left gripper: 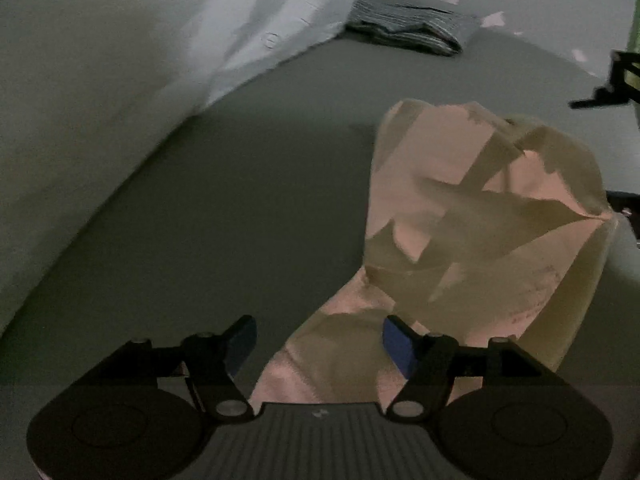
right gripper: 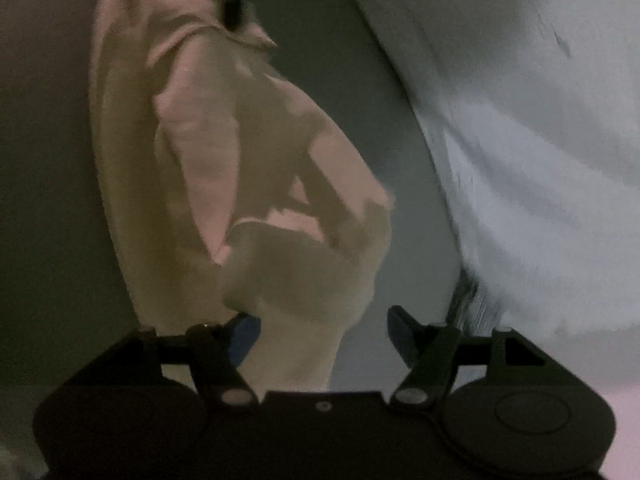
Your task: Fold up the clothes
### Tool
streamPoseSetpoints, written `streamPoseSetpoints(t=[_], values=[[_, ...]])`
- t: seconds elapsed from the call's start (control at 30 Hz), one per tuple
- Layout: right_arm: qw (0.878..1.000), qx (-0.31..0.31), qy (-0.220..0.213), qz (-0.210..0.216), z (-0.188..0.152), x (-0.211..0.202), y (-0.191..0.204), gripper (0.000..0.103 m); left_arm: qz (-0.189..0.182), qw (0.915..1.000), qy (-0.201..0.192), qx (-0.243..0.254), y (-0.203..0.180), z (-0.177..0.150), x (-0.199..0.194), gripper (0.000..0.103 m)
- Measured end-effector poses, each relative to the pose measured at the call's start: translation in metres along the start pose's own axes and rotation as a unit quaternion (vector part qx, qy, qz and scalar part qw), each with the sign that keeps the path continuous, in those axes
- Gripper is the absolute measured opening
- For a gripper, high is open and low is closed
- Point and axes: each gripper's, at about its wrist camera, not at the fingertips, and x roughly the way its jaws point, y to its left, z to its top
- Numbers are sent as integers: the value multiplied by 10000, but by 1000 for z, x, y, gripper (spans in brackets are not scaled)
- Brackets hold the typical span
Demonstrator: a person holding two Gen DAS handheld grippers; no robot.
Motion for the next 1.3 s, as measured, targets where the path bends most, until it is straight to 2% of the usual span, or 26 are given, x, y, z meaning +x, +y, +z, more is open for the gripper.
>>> streamPoseSetpoints(t=[0.03, 0.1, 0.13, 0.17, 0.2, 0.23, 0.27, 0.3, 0.37, 0.4, 0.43, 0.47, 0.53, 0.6, 0.67, 0.77, 0.8, 0.83, 0.9, 0.97, 1.03, 1.07, 1.13, 1.2, 1.3], values=[[9997, -225, -118, -52, -1, 1, 3, 71, -96, 9999, -9, -63, 3, 0, 4, 71], [9980, -545, -305, -107, -4, 2, 6, 55, -274, 9993, -43, -241, 12, 3, 9, 69], [9978, -555, -345, -112, -7, 3, 5, 26, -347, 9987, -81, -372, 15, 2, 10, 63], [9982, -454, -374, -108, -9, 3, 1, 9, -454, 9973, -108, -559, 17, 1, 11, 57], [9990, -150, -403, -80, -10, 1, -8, 9, -569, 9954, -131, -757, 18, 0, 11, 46], [9987, 224, -455, -48, -12, -2, -20, 9, -667, 9928, -147, -988, 20, 1, 13, 29], [9968, 630, -495, -29, -13, -7, -33, 8, -727, 9894, -173, -1245, 22, -3, 13, 20], [9929, 1056, -543, -21, -13, -13, -47, 8, -706, 9865, -200, -1466, 22, -7, 13, 17], [9804, 1841, -696, 3, -15, -26, -76, 7, -551, 9856, -258, -1579, 20, -10, 9, 18], [9754, 2062, -776, 29, -16, -31, -86, 7, -491, 9868, -275, -1520, 18, -9, 8, 20], [9723, 2178, -844, 27, -16, -35, -92, 7, -421, 9887, -266, -1414, 17, -8, 7, 30], [9710, 2215, -900, 5, -15, -37, -95, 7, -343, 9912, -229, -1260, 15, -6, 7, 34], [9715, 2170, -952, -24, -16, -35, -96, 7, -198, 9962, -175, -826, 16, -2, 7, 58], [9710, 2190, -955, -43, -19, -32, -99, 7, -130, 9987, -146, -462, 20, 0, 7, 74], [9655, 2428, -942, -74, -19, -26, -102, 7, -435, 9985, -92, -327, 30, -1, 9, 75], [9522, 2907, -936, -101, -17, -22, -111, 7, -1220, 9902, 279, -616, 49, 1, 25, 77], [9480, 3043, -929, -117, -15, -23, -111, 7, -1429, 9870, 281, -674, 53, 2, 29, 85], [9432, 3190, -920, -125, -13, -21, -115, 7, -1574, 9850, 272, -656, 55, 2, 31, 87], [9339, 3461, -889, -113, -10, -19, -123, 7, -1550, 9862, 240, -522, 51, 1, 30, 86], [9302, 3572, -834, -149, -7, -16, -123, 7, -1374, 9895, 50, -454, 44, -6, 24, 72], [9308, 3563, -777, -263, -3, -16, -119, 7, -1211, 9914, -104, -488, 38, -12, 17, 19], [9302, 3574, -761, -336, -1, -17, -118, 7, -1032, 9931, -134, -547, 34, -16, 14, 11], [9259, 3663, -763, -518, 0, -24, -120, 7, -730, 9946, -288, -675, 25, -23, 5, 7], [9217, 3677, -856, -887, 3, -37, -119, 7, -354, 9922, -523, -1076, 20, -28, -10, 7], [9099, 3744, -1124, -1389, 5, -59, -126, 7, 408, 9786, -1020, -1740, 17, -23, -49, 6]])
